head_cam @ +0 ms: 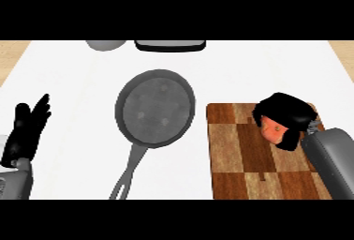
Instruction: Pick the squash from the cutting board and place it in the pan
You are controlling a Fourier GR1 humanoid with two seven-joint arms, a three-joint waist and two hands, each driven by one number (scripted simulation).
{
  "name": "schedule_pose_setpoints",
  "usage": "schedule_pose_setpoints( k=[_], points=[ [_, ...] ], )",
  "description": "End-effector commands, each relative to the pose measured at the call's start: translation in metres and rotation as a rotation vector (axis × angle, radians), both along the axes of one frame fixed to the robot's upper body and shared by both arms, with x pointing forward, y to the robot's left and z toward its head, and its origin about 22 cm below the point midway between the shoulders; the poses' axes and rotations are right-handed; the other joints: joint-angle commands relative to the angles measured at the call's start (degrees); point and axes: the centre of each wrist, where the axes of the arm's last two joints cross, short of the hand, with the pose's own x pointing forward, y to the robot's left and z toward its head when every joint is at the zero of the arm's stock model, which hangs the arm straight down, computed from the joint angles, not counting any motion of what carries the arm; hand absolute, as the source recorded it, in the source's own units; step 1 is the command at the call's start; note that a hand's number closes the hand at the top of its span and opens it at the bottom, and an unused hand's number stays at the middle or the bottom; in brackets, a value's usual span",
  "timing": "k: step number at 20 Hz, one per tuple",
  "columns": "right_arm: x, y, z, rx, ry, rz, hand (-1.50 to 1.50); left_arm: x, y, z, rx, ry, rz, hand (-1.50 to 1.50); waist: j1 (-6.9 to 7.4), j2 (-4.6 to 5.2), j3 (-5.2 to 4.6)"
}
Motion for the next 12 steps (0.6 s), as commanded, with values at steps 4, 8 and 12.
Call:
schedule_pose_setpoints(
  k=[4,8,12],
  points=[
    [-0.011,-0.016,0.006,0.068,-0.004,-0.096,1.5,-0.003,0.019,0.0,-0.007,0.003,0.013,0.0,-0.6,-0.13,-0.03],
    [-0.031,-0.01,-0.009,0.046,0.005,-0.401,1.5,-0.012,0.002,-0.01,-0.01,0.017,0.041,0.0,-1.57,-0.53,-0.06],
    [-0.062,-0.019,0.016,0.116,-0.055,-0.512,1.5,-0.017,0.016,-0.017,0.0,-0.007,0.045,0.0,-2.06,-0.5,-0.1]
  ],
)
